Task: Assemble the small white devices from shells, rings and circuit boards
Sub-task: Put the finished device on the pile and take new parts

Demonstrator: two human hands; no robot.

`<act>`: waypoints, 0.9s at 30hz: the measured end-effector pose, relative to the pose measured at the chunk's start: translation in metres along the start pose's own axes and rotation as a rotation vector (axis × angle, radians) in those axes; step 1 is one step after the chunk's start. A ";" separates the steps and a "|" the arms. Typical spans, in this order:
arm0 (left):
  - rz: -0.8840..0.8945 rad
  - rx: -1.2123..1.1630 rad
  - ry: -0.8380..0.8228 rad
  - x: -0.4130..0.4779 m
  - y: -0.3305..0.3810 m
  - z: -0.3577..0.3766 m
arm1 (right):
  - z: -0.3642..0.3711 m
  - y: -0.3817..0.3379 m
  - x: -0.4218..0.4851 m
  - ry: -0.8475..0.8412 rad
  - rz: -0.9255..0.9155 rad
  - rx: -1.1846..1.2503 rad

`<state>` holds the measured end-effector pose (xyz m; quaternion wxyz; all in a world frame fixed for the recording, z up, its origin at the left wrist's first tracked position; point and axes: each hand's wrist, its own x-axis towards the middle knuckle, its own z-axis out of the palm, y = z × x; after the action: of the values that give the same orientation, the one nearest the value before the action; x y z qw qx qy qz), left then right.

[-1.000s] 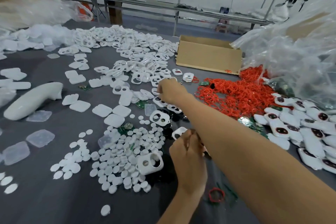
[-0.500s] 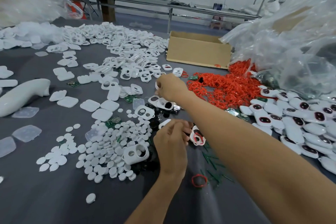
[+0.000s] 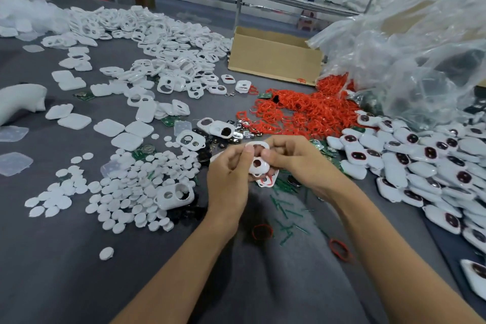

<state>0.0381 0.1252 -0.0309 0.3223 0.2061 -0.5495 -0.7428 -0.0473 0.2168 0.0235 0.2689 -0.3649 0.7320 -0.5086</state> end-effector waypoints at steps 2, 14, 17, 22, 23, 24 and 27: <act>-0.025 -0.002 -0.010 -0.001 0.000 0.000 | -0.003 0.006 -0.004 0.096 0.003 -0.012; -0.067 -0.040 0.097 0.003 -0.001 -0.007 | -0.006 0.026 -0.021 0.285 -0.069 -0.628; -0.061 -0.042 0.097 0.002 -0.002 -0.007 | 0.008 0.035 -0.018 0.321 -0.045 -0.692; -0.019 0.032 0.084 0.000 -0.001 -0.008 | 0.012 0.038 -0.019 0.407 -0.068 -0.585; -0.002 0.051 0.079 0.000 0.000 -0.008 | 0.012 0.039 -0.020 0.421 -0.080 -0.575; 0.030 0.085 0.074 -0.001 0.001 -0.008 | 0.012 0.039 -0.021 0.443 -0.097 -0.557; 0.141 0.241 0.057 -0.004 0.001 -0.008 | 0.011 0.037 -0.026 0.542 -0.166 -0.487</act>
<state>0.0462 0.1224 -0.0322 0.3621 0.2254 -0.6385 -0.6407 -0.0328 0.2399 -0.0145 -0.0714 -0.3281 0.8441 -0.4180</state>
